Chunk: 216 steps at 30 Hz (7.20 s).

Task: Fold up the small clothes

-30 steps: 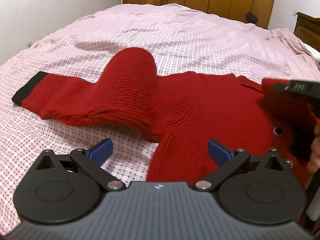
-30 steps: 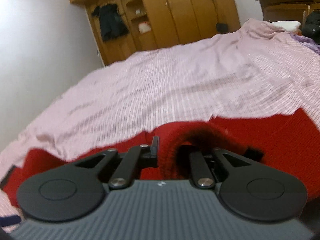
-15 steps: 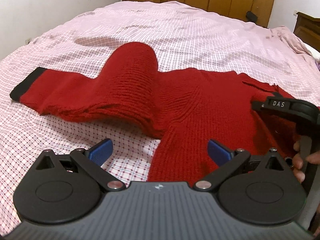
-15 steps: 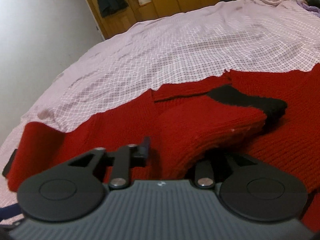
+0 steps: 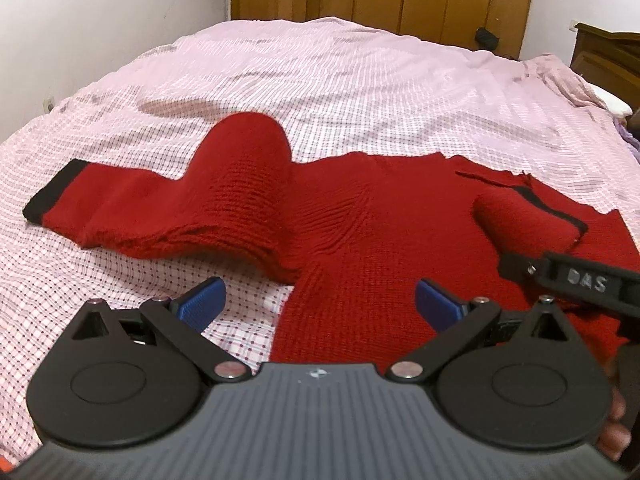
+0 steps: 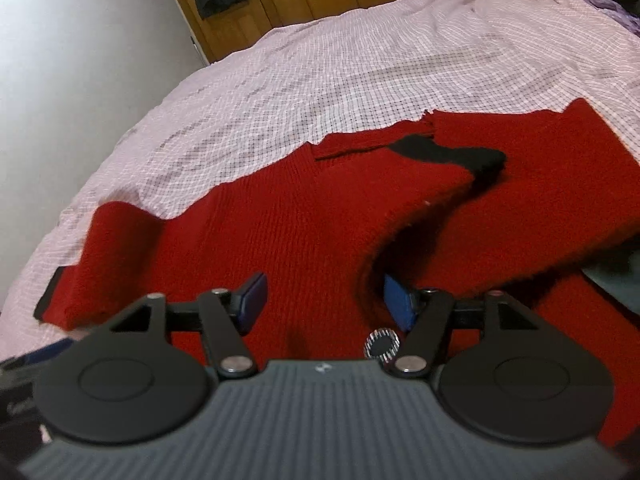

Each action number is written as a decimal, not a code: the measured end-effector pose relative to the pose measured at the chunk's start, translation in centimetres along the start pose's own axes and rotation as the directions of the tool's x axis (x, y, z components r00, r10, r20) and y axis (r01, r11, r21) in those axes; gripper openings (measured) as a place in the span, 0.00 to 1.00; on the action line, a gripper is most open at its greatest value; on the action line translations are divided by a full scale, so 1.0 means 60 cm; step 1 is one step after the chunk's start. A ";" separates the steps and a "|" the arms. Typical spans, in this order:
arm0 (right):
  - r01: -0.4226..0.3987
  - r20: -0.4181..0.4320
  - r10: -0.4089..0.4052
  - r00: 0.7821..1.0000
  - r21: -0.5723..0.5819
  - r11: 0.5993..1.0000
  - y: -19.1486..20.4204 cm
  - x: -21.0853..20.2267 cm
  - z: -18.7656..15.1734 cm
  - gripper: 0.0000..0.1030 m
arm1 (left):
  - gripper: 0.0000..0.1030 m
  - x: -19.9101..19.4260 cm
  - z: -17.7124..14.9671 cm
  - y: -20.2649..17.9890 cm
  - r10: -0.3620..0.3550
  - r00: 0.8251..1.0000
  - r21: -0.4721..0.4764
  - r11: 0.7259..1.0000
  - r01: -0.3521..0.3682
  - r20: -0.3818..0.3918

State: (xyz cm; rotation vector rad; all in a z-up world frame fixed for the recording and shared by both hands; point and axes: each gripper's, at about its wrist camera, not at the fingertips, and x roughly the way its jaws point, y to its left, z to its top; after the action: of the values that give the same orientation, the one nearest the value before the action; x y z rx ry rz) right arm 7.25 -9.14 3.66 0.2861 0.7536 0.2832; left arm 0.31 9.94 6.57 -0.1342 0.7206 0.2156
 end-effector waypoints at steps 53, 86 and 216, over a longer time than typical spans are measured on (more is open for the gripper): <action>0.214 0.147 -0.239 0.960 0.166 0.963 -0.334 -0.015 0.094 0.71 | 1.00 0.168 0.049 -0.408 -0.119 0.993 0.486 0.868 0.107 -0.006; 0.198 0.188 -0.227 0.956 0.159 0.967 -0.340 -0.005 0.078 0.71 | 0.46 0.097 0.022 -0.117 -0.021 0.998 0.119 0.993 0.027 -0.052; 0.108 0.098 -0.105 0.990 -0.020 0.994 -0.133 -0.102 -0.049 0.64 | 0.70 0.064 0.057 0.280 0.152 0.988 -0.384 0.911 -0.153 -0.033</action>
State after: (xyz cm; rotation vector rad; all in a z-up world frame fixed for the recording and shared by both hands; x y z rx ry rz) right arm 2.15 -18.20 2.65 0.2333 0.6671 0.1764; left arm 1.27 27.46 5.75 -0.4553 0.6844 0.5075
